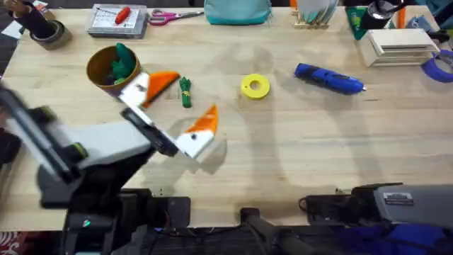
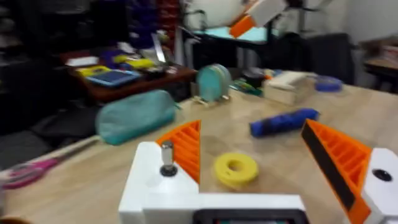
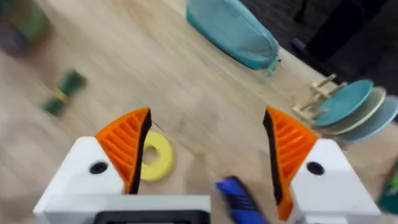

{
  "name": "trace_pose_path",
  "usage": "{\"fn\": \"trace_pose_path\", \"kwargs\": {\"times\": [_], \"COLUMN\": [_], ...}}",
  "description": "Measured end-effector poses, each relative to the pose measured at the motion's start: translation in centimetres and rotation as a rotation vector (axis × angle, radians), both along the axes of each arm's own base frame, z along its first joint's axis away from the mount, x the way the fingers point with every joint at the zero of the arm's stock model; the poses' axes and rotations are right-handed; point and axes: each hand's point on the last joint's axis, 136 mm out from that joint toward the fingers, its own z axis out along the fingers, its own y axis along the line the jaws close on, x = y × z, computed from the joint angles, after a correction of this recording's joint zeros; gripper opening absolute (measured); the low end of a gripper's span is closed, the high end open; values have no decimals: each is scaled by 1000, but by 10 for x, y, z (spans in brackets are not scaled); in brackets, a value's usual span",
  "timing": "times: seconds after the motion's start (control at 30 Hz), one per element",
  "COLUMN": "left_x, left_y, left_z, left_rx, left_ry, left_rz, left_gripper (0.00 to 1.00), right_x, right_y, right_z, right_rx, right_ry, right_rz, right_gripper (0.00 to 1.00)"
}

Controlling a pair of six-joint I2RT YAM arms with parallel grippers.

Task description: Pick up the gripper from the table and insert it into the empty holder that is missing its gripper. Then pick up a screw, insert it into the mounting hole, and use the screwdriver to tighten it. Finally, clean up the table by picking up the vegetable and placing it into the bucket.

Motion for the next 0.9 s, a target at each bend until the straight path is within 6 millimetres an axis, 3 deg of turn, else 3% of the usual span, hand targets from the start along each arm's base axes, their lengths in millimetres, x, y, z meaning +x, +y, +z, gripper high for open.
{"fn": "trace_pose_path", "kwargs": {"times": [0.13,0.23,0.5,0.67,0.9], "left_x": [5,4,15,34,58], "left_y": [22,37,68,73,75], "left_z": [42,68,88,77,13], "left_rx": [-37,-52,38,114,213], "left_ry": [-35,18,366,563,893], "left_rz": [155,259,457,484,476], "left_gripper": [985,985,985,986,985], "right_x": [-19,-40,-107,-145,-176], "right_y": [3,3,-6,-15,-20], "right_z": [27,37,50,47,37], "right_rx": [203,259,251,214,183], "right_ry": [93,147,223,274,355], "right_rz": [-135,-177,-227,-268,-292], "right_gripper": [997,997,997,997,997]}}
